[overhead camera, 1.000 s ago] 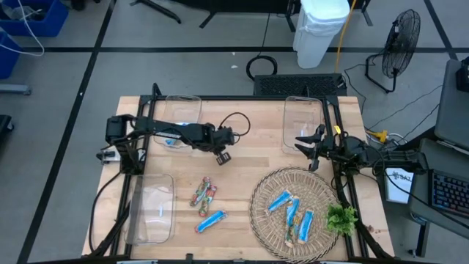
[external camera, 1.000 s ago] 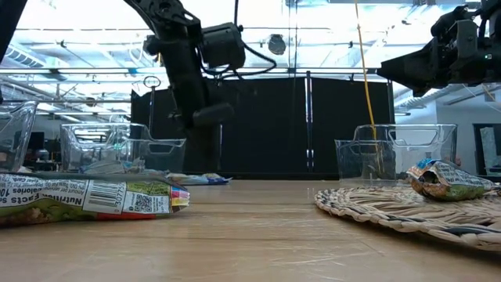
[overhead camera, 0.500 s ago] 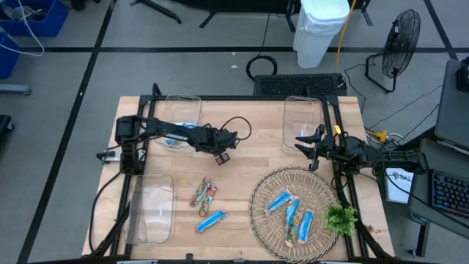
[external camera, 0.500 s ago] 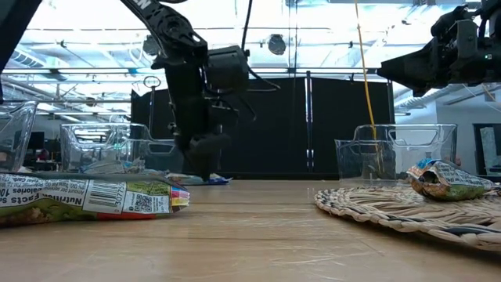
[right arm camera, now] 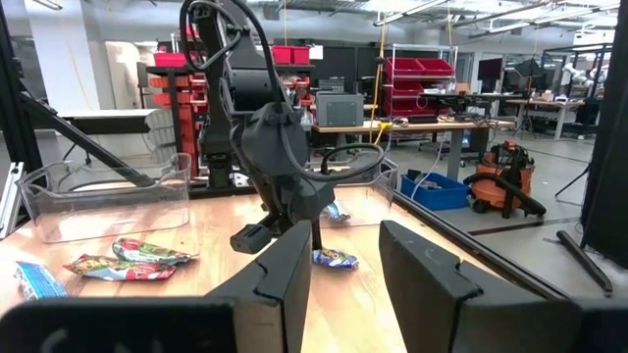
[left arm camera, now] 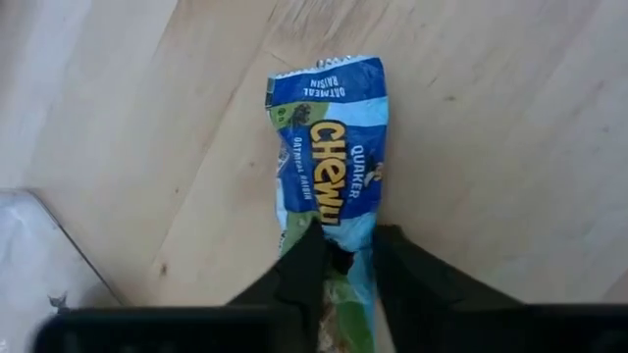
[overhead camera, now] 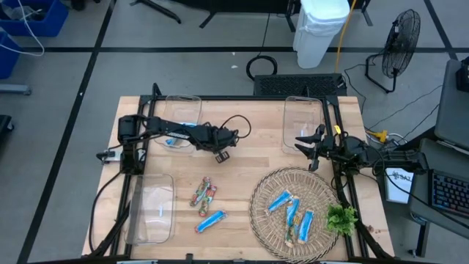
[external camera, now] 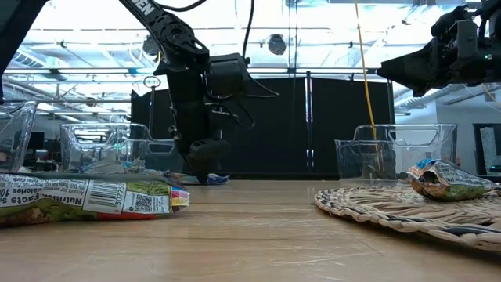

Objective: Pick and place Granola Bars by type
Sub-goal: Put the blue granola bar into the top left transparent bin

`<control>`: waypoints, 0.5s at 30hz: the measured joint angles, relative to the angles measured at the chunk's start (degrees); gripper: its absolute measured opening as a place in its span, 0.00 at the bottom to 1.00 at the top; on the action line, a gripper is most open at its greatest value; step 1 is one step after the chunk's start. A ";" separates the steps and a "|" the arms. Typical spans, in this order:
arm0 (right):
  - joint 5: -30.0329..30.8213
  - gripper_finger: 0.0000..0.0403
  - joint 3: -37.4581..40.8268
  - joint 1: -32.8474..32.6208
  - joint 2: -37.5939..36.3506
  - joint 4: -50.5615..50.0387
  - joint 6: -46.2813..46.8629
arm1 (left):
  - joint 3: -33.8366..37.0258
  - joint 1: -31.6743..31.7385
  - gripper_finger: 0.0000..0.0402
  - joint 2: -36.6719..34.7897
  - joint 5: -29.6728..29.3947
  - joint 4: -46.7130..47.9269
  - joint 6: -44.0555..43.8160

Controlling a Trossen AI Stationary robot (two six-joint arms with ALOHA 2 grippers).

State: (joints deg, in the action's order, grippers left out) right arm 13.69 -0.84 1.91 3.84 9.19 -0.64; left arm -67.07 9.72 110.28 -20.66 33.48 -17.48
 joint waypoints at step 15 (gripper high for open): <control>0.00 0.28 0.00 -0.02 -0.01 0.00 0.00 | 0.12 -1.33 0.03 -3.32 -0.40 -5.13 5.39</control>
State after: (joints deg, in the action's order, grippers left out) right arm 13.69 -0.84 1.89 3.83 9.19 -0.64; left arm -66.95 8.39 106.96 -21.06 28.35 -12.09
